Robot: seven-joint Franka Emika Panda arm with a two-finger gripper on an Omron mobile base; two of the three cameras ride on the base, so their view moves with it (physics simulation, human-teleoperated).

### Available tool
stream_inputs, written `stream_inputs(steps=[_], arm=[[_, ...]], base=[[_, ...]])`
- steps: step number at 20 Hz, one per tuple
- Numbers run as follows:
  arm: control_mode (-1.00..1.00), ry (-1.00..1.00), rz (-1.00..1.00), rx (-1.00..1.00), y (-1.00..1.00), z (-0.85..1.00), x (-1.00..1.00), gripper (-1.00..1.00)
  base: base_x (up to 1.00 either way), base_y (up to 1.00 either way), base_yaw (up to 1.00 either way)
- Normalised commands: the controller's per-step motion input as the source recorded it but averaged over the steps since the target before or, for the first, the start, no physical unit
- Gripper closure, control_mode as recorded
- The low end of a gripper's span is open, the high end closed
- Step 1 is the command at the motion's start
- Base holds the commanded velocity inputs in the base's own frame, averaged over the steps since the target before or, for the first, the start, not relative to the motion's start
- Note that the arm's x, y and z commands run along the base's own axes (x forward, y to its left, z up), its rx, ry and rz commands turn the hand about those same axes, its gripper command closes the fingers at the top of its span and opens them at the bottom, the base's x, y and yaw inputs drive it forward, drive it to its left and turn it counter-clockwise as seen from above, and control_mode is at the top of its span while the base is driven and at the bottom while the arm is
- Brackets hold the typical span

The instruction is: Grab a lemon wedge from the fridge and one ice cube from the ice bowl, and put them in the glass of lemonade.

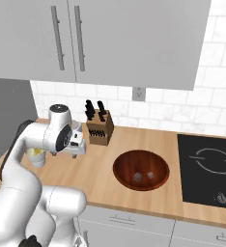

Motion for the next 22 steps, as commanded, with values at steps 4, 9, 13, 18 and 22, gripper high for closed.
stream_inputs(steps=[4,9,13,18,22], arm=[[-1.0,0.21,-0.28,0.0,-1.0,0.0,0.08,-1.0],[-1.0,0.08,-0.23,0.0,-1.0,0.02,0.07,-1.0],[-1.0,0.0,-0.17,-0.02,-0.87,0.15,0.05,-1.0],[-1.0,0.0,-0.16,-0.03,-0.82,0.06,0.2,-1.0],[-1.0,0.0,-0.09,0.0,-0.91,0.0,0.15,-1.0]], base=[[0.0,0.0,0.0],[0.0,0.0,0.0],[0.0,0.0,0.0],[0.0,0.0,0.0],[0.0,0.0,0.0]])
